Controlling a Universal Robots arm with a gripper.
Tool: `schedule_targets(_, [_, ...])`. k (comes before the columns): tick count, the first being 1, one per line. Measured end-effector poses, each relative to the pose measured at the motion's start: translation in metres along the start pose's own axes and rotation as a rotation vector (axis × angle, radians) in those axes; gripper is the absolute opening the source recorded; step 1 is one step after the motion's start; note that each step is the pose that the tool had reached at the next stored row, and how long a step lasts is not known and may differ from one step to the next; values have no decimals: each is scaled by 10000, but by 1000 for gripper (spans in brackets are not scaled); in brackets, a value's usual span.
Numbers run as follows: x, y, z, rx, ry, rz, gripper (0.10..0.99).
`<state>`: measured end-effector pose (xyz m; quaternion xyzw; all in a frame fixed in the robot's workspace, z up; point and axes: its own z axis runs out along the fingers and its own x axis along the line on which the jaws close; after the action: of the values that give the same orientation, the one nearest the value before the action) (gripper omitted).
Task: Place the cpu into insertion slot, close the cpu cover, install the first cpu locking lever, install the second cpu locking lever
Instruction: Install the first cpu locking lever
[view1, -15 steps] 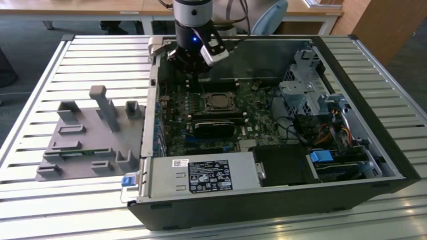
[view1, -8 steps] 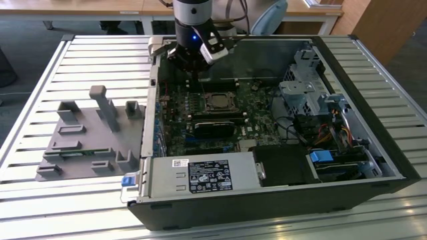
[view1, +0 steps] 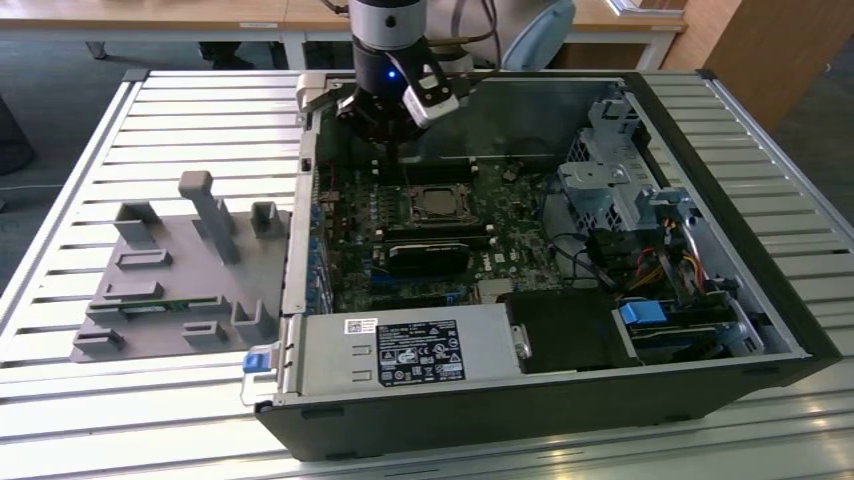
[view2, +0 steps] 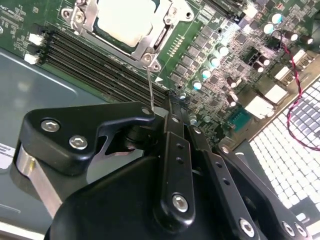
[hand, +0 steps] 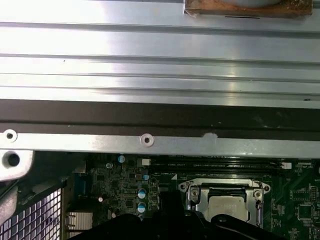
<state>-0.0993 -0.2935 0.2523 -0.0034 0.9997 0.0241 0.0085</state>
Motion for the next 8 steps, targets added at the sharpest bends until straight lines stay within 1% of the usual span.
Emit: schedule_targets(8, [-111,16,5,0,0,0,106])
